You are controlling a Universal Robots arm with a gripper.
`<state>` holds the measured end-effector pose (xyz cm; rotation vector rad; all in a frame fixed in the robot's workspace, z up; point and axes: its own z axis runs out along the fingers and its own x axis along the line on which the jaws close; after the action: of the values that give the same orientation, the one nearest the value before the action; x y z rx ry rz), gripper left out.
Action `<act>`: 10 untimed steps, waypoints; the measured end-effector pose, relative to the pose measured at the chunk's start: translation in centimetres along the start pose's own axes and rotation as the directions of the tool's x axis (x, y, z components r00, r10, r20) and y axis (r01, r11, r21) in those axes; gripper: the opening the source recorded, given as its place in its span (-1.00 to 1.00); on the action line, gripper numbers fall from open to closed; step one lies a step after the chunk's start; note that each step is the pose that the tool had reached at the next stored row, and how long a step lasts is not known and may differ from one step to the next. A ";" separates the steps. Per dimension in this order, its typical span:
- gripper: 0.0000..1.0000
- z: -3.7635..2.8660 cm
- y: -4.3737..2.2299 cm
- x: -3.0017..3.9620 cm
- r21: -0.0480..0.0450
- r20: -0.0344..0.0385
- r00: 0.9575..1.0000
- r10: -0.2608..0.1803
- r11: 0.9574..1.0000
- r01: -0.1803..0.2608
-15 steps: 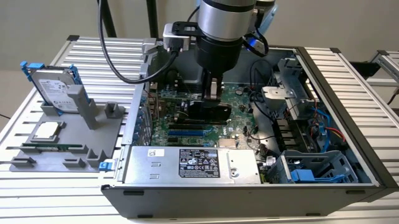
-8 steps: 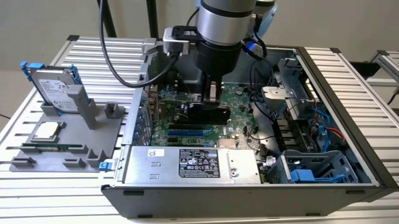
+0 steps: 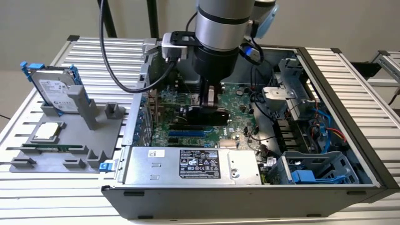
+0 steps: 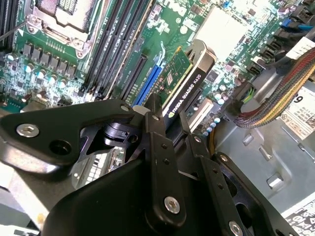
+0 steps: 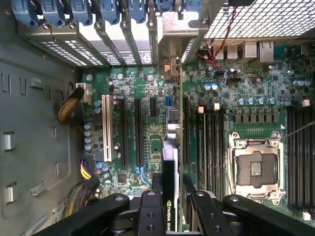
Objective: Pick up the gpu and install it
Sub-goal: 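Insert the gpu into the slot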
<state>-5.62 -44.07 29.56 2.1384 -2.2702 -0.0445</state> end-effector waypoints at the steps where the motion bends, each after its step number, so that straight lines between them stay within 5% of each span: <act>1: -1.00 0.08 0.04 0.00 0.000 0.000 1.000 0.000 1.000 0.000; 10: -1.00 0.94 0.75 0.05 0.000 0.000 1.000 0.000 1.000 0.000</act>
<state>-6.40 -44.07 28.64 2.1385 -2.2702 -0.0446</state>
